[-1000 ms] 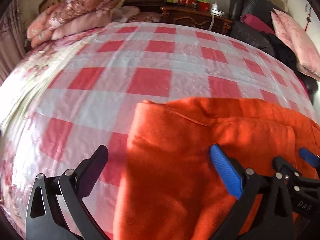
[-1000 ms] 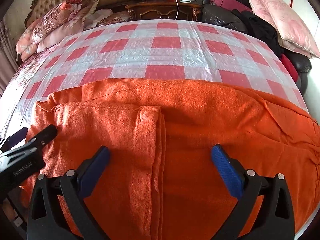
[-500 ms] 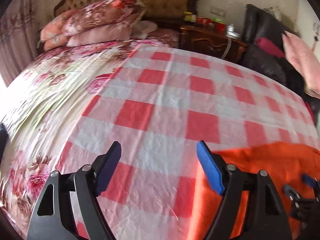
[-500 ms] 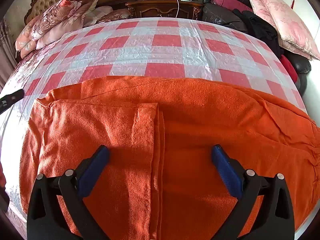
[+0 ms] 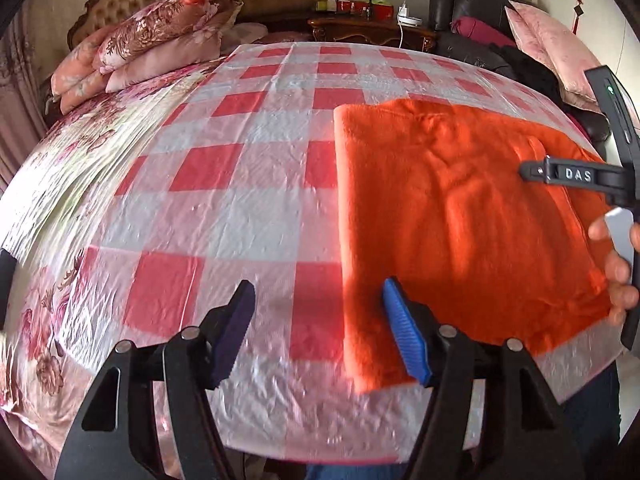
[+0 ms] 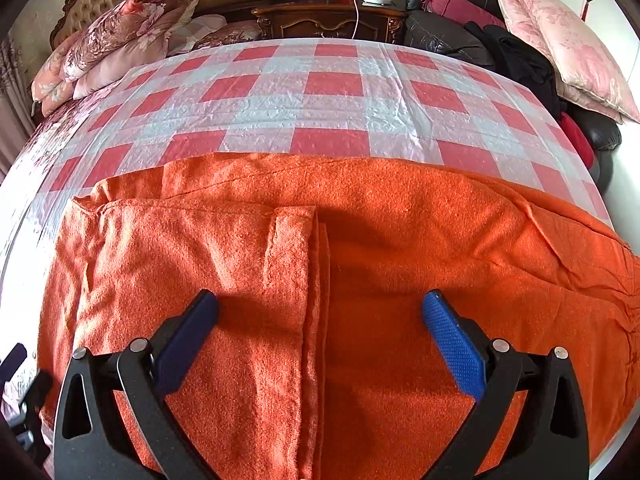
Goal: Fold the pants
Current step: 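Close the left tool on the edge of the folded pants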
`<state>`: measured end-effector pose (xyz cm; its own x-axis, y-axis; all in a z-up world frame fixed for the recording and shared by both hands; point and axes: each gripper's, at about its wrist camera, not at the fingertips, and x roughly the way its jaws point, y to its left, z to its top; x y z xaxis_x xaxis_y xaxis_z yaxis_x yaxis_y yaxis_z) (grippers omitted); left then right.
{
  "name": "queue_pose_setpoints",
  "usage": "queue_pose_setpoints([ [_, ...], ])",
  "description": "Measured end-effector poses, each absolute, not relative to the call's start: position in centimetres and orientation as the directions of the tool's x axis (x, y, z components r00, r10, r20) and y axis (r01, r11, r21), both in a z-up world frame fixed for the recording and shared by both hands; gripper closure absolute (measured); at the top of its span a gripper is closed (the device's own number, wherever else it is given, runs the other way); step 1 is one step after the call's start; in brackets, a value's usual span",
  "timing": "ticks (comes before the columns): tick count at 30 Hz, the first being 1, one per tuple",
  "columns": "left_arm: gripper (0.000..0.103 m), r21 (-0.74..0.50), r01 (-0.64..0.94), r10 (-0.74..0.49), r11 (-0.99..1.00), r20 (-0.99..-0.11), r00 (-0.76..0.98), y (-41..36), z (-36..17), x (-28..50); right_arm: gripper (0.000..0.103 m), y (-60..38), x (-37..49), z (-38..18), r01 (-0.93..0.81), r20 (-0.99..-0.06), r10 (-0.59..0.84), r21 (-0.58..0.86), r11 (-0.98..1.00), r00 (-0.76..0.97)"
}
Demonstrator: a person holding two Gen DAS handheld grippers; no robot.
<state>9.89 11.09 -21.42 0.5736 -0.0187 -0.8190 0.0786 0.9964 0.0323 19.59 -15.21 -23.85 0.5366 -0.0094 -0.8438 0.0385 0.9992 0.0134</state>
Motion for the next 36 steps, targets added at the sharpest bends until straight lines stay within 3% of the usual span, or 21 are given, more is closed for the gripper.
queue_pose_setpoints([
  [4, 0.037, 0.004, 0.069, -0.038, 0.998, -0.809, 0.586, 11.6, -21.6, 8.8, 0.005, -15.1, 19.7, -23.7, 0.016, -0.841, -0.013, -0.006, 1.0, 0.542],
  [7, 0.036, 0.022, 0.073, -0.027, 0.997, -0.795, 0.605, 11.4, -21.6, 8.2, 0.005, -14.8, 18.7, -22.2, 0.047, -0.809, -0.125, -0.12, 0.992, 0.574],
  [14, 0.037, 0.006, 0.072, -0.04, 0.997, -0.773, 0.633, 11.6, -21.8, 7.2, 0.005, -13.0, 12.4, -20.3, -0.131, -0.772, 0.007, -0.099, 0.986, 0.635],
  [18, 0.046, -0.019, 0.097, -0.077, 0.995, -0.77, 0.634, 11.6, -21.6, 6.9, 0.005, -12.3, 10.2, -22.1, -0.157, -0.787, -0.073, -0.211, 0.965, 0.612],
  [27, 0.051, -0.385, 0.119, -0.382, 0.915, -0.738, 0.556, 13.8, -21.4, 6.0, 0.005, -13.4, 9.5, -23.6, -0.132, -0.8, -0.08, -0.195, 0.972, 0.595],
  [30, 0.052, -0.511, 0.058, -0.458, 0.858, -0.708, 0.538, 14.7, -21.8, 6.0, 0.005, -13.9, 9.5, -23.7, -0.122, -0.813, -0.054, -0.151, 0.981, 0.579],
  [34, 0.052, -0.811, -0.082, -0.683, 0.579, -0.538, 0.495, 17.6, -24.3, 6.5, 0.005, -14.1, 9.6, -23.8, -0.122, -0.821, -0.033, -0.124, 0.985, 0.569],
  [36, 0.052, -0.857, -0.116, -0.717, 0.502, -0.488, 0.498, 18.2, -25.2, 6.5, 0.005, -14.2, 9.6, -23.8, -0.122, -0.824, -0.031, -0.121, 0.985, 0.566],
])
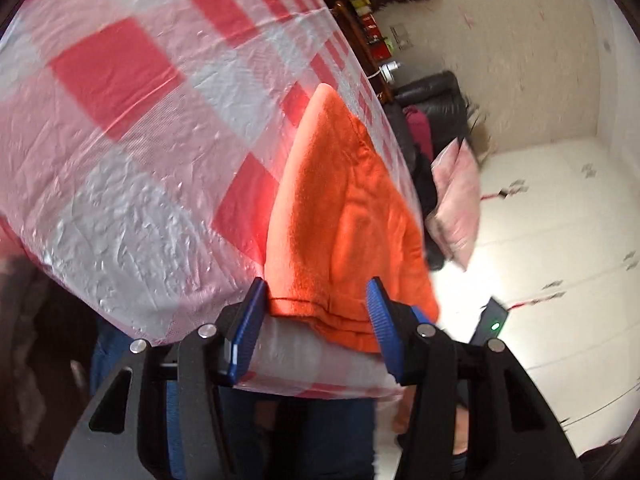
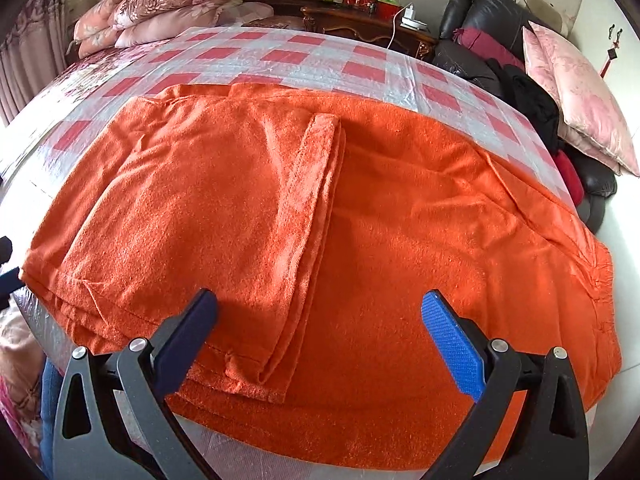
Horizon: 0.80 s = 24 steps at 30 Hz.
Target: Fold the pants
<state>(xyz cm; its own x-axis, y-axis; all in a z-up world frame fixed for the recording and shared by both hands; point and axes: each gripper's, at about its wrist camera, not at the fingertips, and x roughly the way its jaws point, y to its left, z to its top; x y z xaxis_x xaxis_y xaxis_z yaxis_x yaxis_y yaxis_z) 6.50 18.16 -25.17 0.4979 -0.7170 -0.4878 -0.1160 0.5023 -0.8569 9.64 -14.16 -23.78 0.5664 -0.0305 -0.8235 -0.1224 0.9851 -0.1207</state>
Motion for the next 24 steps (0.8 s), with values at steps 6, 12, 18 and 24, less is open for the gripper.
queue_pose_setpoints([
  [6, 0.052, -0.883, -0.156, -0.735, 0.442, -0.457, 0.501, 19.1, -25.6, 7.6, 0.005, -14.8, 10.0, -24.0, -0.116, -0.839, 0.008, -0.066, 0.991, 0.544],
  [12, 0.053, -0.869, -0.144, -0.765, 0.473, -0.486, 0.422, 18.1, -24.6, 8.7, 0.005, -14.5, 10.6, -23.6, -0.11, -0.86, -0.006, -0.073, 0.991, 0.511],
  [18, 0.089, -0.823, -0.185, -0.706, 0.538, -0.559, 0.436, 16.9, -24.7, 9.4, 0.005, -13.9, 11.8, -21.2, -0.145, -0.858, 0.1, 0.031, 0.989, 0.504],
  [24, 0.094, -0.642, -0.072, -0.517, 0.763, -0.673, 0.528, 14.6, -20.5, 9.5, 0.005, -9.8, 16.5, -17.2, -0.24, -0.873, 0.26, 0.171, 0.956, 0.413],
])
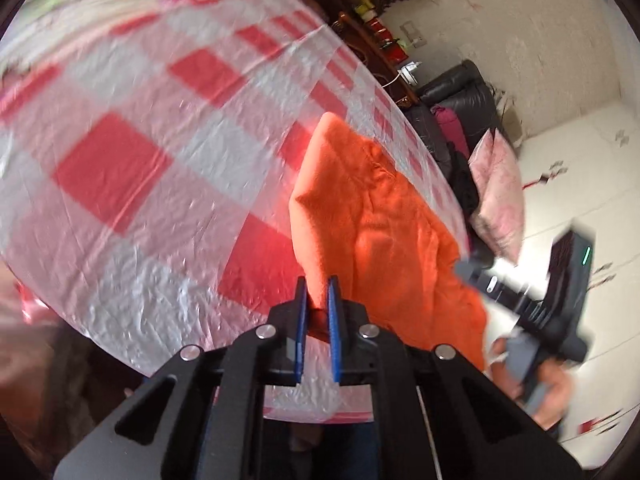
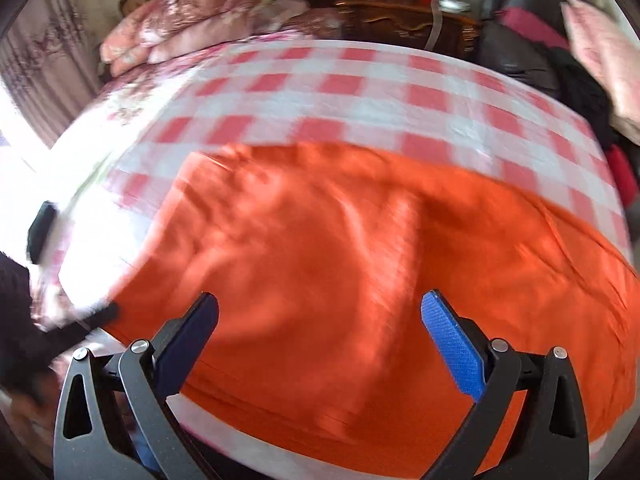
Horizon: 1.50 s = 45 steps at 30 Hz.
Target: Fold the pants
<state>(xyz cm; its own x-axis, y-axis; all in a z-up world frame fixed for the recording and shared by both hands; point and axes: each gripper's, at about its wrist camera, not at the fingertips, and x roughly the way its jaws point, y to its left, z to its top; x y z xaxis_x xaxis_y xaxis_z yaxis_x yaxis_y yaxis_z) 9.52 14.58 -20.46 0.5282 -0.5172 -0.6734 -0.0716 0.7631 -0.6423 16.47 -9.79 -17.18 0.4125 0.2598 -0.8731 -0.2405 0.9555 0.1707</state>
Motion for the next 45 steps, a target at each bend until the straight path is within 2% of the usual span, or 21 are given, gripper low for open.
queue_pose_setpoints([
  [5, 0.095, -0.493, -0.029, -0.391, 0.87, -0.723, 0.569, 12.0, -18.9, 8.7, 0.006, -1.4, 20.3, -16.6, -0.387, -0.921, 0.268, 0.147, 0.911, 0.282],
  [8, 0.095, -0.302, 0.029, -0.254, 0.953, -0.743, 0.619, 9.9, -17.3, 7.7, 0.016, 2.9, 20.9, -17.9, -0.451, -0.949, 0.249, 0.14, 0.882, 0.193],
  [10, 0.095, -0.178, 0.078, -0.185, 0.981, -0.727, 0.662, 8.2, -16.3, 6.4, 0.02, 4.6, 20.9, -18.8, -0.463, -0.957, 0.253, 0.163, 0.872, 0.14],
  [13, 0.095, -0.042, 0.154, -0.14, 0.987, -0.691, 0.709, 5.4, -15.6, 5.0, 0.02, 5.2, 20.5, -19.6, -0.477, -0.962, 0.254, 0.177, 0.861, 0.101],
  [15, 0.095, 0.013, 0.186, -0.128, 0.983, -0.675, 0.727, 4.2, -15.4, 4.7, 0.027, 5.5, 20.2, -20.1, -0.502, -0.968, 0.225, 0.141, 0.853, 0.111],
  [16, 0.095, 0.034, 0.193, -0.121, 0.981, -0.667, 0.735, 3.8, -15.4, 4.7, 0.039, 5.6, 20.3, -20.3, -0.51, -0.971, 0.197, 0.103, 0.854, 0.134],
  [17, 0.095, 0.041, 0.198, -0.122, 0.979, -0.663, 0.739, 3.8, -15.3, 4.7, 0.057, 5.5, 20.4, -20.5, -0.512, -0.972, 0.176, 0.074, 0.856, 0.154],
  [19, 0.095, 0.015, 0.191, -0.133, 0.982, -0.664, 0.736, 4.3, -15.4, 5.0, 0.077, 4.4, 20.7, -20.9, -0.484, -0.97, 0.18, 0.081, 0.871, 0.162],
  [21, 0.095, -0.066, 0.178, -0.175, 0.982, -0.671, 0.72, 5.5, -15.8, 5.4, 0.086, 3.1, 21.3, -21.0, -0.447, -0.96, 0.238, 0.148, 0.882, 0.15],
  [22, 0.094, -0.145, 0.158, -0.214, 0.977, -0.675, 0.706, 6.7, -16.1, 5.7, 0.089, 2.3, 21.6, -21.1, -0.424, -0.953, 0.271, 0.19, 0.885, 0.138],
  [23, 0.088, -0.214, 0.13, -0.243, 0.968, -0.677, 0.695, 7.7, -16.4, 5.9, 0.092, 1.6, 21.9, -21.2, -0.404, -0.946, 0.298, 0.225, 0.887, 0.126],
  [24, 0.085, -0.295, 0.09, -0.275, 0.951, -0.682, 0.677, 8.9, -17.1, 6.2, 0.093, 1.3, 22.0, -21.3, -0.393, -0.944, 0.309, 0.241, 0.888, 0.118],
  [26, 0.058, -0.386, 0.049, -0.323, 0.921, -0.689, 0.648, 10.5, -18.1, 6.7, 0.094, 0.8, 22.4, -21.8, -0.366, -0.937, 0.334, 0.278, 0.888, 0.1],
  [30, 0.05, -0.373, 0.044, -0.314, 0.927, -0.707, 0.634, 10.6, -19.2, 6.4, 0.094, 0.7, 22.7, -22.2, -0.35, -0.934, 0.343, 0.291, 0.89, 0.096],
  [34, 0.049, -0.327, 0.076, -0.298, 0.942, -0.71, 0.638, 8.7, -19.2, 6.1, 0.094, 1.0, 22.1, -21.8, -0.369, -0.941, 0.306, 0.236, 0.899, 0.143],
  [36, 0.05, -0.319, 0.077, -0.291, 0.945, -0.706, 0.646, 8.1, -19.3, 6.3, 0.094, 1.4, 21.8, -21.8, -0.378, -0.943, 0.287, 0.209, 0.902, 0.165],
  [37, 0.068, -0.326, 0.077, -0.298, 0.942, -0.71, 0.638, 8.0, -19.7, 6.6, 0.094, 1.6, 21.5, -21.7, -0.385, -0.945, 0.272, 0.186, 0.904, 0.184],
  [38, 0.095, -0.325, 0.073, -0.297, 0.943, -0.722, 0.625, 8.0, -20.0, 7.0, 0.094, 1.8, 21.3, -21.6, -0.388, -0.945, 0.262, 0.171, 0.906, 0.196],
  [45, 0.096, -0.317, 0.063, -0.284, 0.946, -0.721, 0.632, 8.5, -20.3, 6.8, 0.094, 2.6, 20.2, -21.3, -0.405, -0.943, 0.207, 0.089, 0.91, 0.259],
])
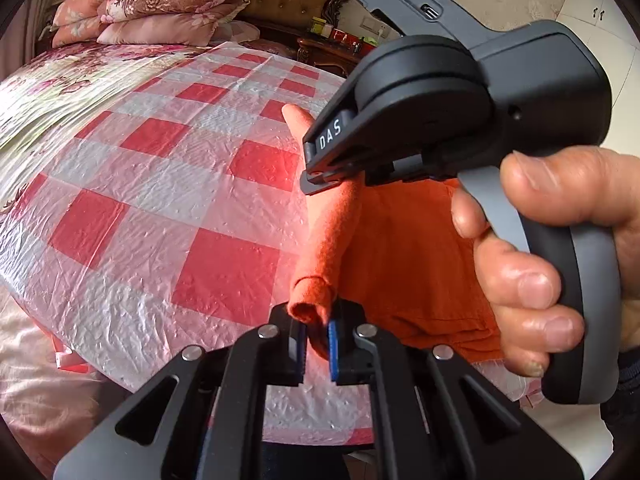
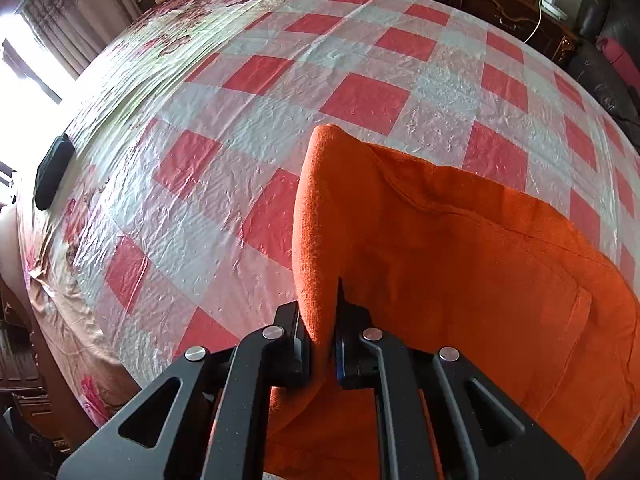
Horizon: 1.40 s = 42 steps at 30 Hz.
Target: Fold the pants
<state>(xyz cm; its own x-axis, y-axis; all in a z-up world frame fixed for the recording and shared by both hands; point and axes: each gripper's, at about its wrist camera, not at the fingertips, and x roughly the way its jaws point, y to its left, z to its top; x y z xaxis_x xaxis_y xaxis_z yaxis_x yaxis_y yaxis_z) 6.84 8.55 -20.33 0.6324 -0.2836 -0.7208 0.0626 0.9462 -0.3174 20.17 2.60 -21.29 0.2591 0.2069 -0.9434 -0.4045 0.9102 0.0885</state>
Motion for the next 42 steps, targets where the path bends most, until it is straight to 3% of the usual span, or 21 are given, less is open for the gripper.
queue_pose_setpoints([
  [6, 0.096, -0.216, 0.101, -0.227, 0.971, -0.713, 0.663, 7.3, -19.5, 5.8, 0.094, 2.6, 19.9, -21.1, -0.401, -0.944, 0.19, 0.069, 0.914, 0.271],
  [11, 0.096, -0.084, 0.132, -0.152, 0.988, -0.7, 0.698, 5.9, -18.9, 5.3, 0.084, 2.2, 19.7, -21.0, -0.392, -0.949, 0.205, 0.099, 0.914, 0.238],
  [12, 0.096, -0.062, 0.139, -0.143, 0.988, -0.694, 0.706, 5.6, -18.8, 5.2, 0.08, 2.0, 19.6, -21.0, -0.389, -0.95, 0.215, 0.114, 0.914, 0.227],
  [13, 0.096, -0.034, 0.146, -0.13, 0.989, -0.687, 0.715, 5.3, -18.6, 5.1, 0.07, 1.8, 19.5, -20.8, -0.387, -0.95, 0.222, 0.125, 0.913, 0.217],
  [14, 0.096, -0.008, 0.153, -0.117, 0.988, -0.68, 0.724, 4.9, -18.5, 5.0, 0.049, 1.6, 19.4, -20.6, -0.389, -0.95, 0.224, 0.125, 0.913, 0.22],
  [16, 0.096, 0.041, 0.167, -0.097, 0.985, -0.668, 0.738, 4.4, -18.4, 4.9, 0.036, 1.5, 18.9, -20.0, -0.406, -0.942, 0.24, 0.129, 0.905, 0.236],
  [18, 0.096, 0.066, 0.176, -0.089, 0.982, -0.66, 0.746, 4.0, -18.3, 4.8, 0.038, 1.4, 18.6, -19.8, -0.415, -0.94, 0.252, 0.141, 0.899, 0.228],
  [20, 0.096, 0.083, 0.185, -0.087, 0.979, -0.653, 0.752, 3.7, -17.9, 4.7, 0.056, 1.7, 18.3, -20.1, -0.444, -0.946, 0.262, 0.155, 0.882, 0.192],
  [22, 0.096, 0.107, 0.195, -0.082, 0.975, -0.642, 0.763, 3.2, -17.6, 4.7, 0.059, 1.6, 18.2, -20.5, -0.446, -0.946, 0.277, 0.177, 0.877, 0.169],
  [23, 0.096, 0.118, 0.198, -0.078, 0.973, -0.637, 0.767, 3.0, -17.5, 4.5, 0.073, 1.4, 18.2, -20.5, -0.441, -0.944, 0.284, 0.187, 0.878, 0.166],
  [26, 0.096, 0.146, 0.211, -0.075, 0.967, -0.624, 0.778, 2.2, -16.9, 4.3, 0.086, 0.6, 18.1, -19.8, -0.431, -0.935, 0.31, 0.21, 0.878, 0.175],
  [34, 0.096, 0.32, 0.292, -0.089, 0.901, -0.524, 0.847, -3.0, -14.6, 3.4, 0.087, -6.1, 18.3, -16.0, -0.338, -0.87, 0.442, 0.357, 0.871, 0.218],
  [39, 0.096, 0.454, 0.355, -0.122, 0.817, -0.465, 0.877, -7.9, -14.2, 2.3, 0.053, -11.9, 17.7, -14.8, -0.291, -0.852, 0.462, 0.39, 0.874, 0.247],
  [41, 0.096, 0.523, 0.387, -0.139, 0.759, -0.45, 0.882, -10.5, -14.6, 1.9, 0.029, -14.0, 17.4, -14.7, -0.282, -0.842, 0.478, 0.409, 0.868, 0.251],
  [42, 0.096, 0.563, 0.406, -0.149, 0.719, -0.446, 0.882, -11.9, -15.1, 1.6, 0.026, -14.9, 17.2, -14.7, -0.278, -0.839, 0.481, 0.414, 0.867, 0.253],
])
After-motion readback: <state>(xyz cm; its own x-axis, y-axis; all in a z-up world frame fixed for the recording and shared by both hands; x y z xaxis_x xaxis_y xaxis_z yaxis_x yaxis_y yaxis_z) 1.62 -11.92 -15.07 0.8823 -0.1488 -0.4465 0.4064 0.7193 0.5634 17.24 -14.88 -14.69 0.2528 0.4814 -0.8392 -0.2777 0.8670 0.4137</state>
